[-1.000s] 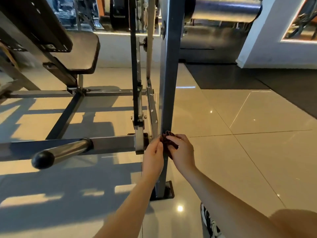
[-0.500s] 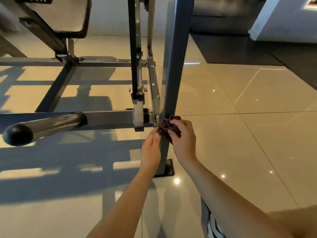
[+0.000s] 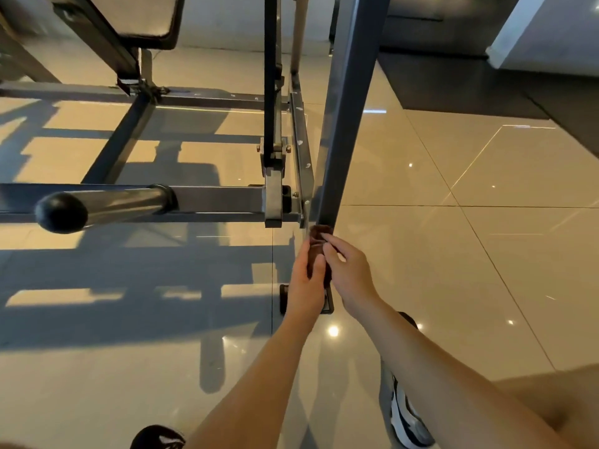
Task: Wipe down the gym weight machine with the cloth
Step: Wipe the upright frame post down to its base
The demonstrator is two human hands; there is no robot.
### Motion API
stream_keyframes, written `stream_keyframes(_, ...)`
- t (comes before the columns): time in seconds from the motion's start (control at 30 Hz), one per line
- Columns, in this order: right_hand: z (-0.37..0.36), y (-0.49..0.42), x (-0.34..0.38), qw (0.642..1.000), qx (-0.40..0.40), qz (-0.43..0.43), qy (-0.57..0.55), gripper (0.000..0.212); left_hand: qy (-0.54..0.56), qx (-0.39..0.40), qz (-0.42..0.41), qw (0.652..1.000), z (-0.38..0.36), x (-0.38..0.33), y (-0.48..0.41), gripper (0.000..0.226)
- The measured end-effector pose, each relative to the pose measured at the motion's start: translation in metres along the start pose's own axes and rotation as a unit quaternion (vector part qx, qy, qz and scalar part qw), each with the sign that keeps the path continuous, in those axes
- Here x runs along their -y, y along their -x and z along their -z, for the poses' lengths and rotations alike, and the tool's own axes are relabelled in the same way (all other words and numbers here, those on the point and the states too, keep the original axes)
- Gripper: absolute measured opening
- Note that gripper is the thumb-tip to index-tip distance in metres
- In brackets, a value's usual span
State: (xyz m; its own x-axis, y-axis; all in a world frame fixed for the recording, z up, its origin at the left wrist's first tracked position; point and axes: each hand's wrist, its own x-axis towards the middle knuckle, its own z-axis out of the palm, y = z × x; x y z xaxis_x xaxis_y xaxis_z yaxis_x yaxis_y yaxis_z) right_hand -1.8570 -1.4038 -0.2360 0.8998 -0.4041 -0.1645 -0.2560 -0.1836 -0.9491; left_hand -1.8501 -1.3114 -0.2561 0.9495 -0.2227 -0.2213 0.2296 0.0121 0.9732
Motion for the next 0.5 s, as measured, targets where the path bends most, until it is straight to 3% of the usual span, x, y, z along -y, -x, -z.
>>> stream_keyframes(0.1, -0.009, 0.003, 0.004, 0.998, 0.051, 0.02, 0.013, 0.027, -0.022, -0.084, -0.04, 0.995, 0.011, 0.008, -0.01, 0.039)
stream_keyframes(0.2, -0.001, -0.013, 0.003, 0.999, -0.027, 0.009, 0.026, 0.02, -0.019, -0.161, -0.026, 0.986, 0.024, 0.015, -0.028, 0.035)
stream_keyframes(0.27, 0.005, -0.025, -0.001, 0.998, -0.067, -0.013, 0.002, 0.03, -0.008, -0.18, 0.003, 0.984, 0.03, 0.014, -0.041, 0.037)
stream_keyframes(0.33, 0.003, -0.034, -0.003, 0.997, -0.061, -0.027, -0.029, 0.04, -0.015, -0.142, -0.007, 0.99, 0.029, 0.011, -0.05, 0.04)
stream_keyframes(0.43, -0.007, -0.042, -0.006, 0.996, -0.064, -0.019, -0.059, 0.034, 0.01, -0.048, -0.034, 0.998, 0.013, 0.005, -0.052, 0.04)
stream_keyframes(0.5, -0.01, -0.045, -0.01, 0.996, -0.076, -0.007, -0.043, 0.029, 0.004, -0.033, -0.04, 0.999, 0.005, 0.011, -0.055, 0.04)
